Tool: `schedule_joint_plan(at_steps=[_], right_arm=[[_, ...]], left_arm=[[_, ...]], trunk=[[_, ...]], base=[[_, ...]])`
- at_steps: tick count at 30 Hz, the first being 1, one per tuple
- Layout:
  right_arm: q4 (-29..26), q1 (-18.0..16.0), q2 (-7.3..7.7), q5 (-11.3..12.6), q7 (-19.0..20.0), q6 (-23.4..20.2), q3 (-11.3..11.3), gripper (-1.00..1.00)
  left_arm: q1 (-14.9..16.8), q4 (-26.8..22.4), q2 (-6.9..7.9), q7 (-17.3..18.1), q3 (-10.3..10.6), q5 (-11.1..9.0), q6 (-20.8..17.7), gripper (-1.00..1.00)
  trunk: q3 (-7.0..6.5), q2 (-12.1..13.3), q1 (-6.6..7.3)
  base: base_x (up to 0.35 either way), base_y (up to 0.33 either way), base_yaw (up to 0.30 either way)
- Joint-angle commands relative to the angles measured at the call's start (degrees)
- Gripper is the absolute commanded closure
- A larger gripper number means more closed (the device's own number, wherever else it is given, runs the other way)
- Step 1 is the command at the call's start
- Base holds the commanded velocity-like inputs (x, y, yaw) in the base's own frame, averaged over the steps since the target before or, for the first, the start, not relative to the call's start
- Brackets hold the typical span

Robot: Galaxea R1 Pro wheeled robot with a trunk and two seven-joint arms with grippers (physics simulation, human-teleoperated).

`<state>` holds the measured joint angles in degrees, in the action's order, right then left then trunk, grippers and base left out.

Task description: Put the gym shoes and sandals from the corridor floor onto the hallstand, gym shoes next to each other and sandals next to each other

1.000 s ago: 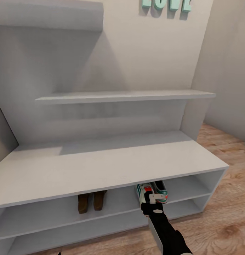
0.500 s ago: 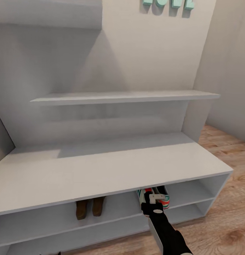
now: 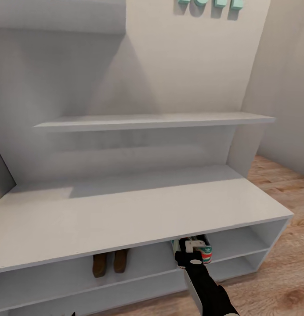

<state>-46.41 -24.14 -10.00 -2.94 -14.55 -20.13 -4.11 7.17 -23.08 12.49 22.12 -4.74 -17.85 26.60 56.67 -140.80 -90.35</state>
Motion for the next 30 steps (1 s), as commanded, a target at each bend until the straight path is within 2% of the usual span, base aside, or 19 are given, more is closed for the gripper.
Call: schedule_joint_plan(at_steps=[1, 26, 27, 30], right_arm=[[-0.08, -0.03, 0.0, -0.32, -0.22, -0.46, -0.11, 1.0], [-0.06, -0.03, 0.0, -0.32, -0.22, -0.47, -0.11, 1.0], [-0.05, -0.03, 0.0, -0.32, -0.22, -0.47, -0.11, -1.0], [-0.06, -0.03, 0.0, -0.32, -0.22, -0.51, -0.11, -1.0]], left_arm=[[0.03, 0.06, -0.01, 0.56, -0.13, -0.52, -0.06, -1.0], [0.03, 0.06, -0.01, 0.56, -0.1, -0.52, -0.05, -1.0], [0.03, 0.06, -0.01, 0.56, -0.11, -0.52, -0.06, -1.0], [0.03, 0.06, -0.01, 0.56, -0.1, -0.52, -0.03, -1.0]], trunk=[[0.05, -0.02, 0.0], [0.05, -0.02, 0.0], [0.05, -0.02, 0.0], [0.05, -0.02, 0.0]], base=[[0.061, 0.0, 0.0], [0.045, 0.0, 0.0], [0.001, 0.0, 0.0], [0.0, 0.0, 0.0]])
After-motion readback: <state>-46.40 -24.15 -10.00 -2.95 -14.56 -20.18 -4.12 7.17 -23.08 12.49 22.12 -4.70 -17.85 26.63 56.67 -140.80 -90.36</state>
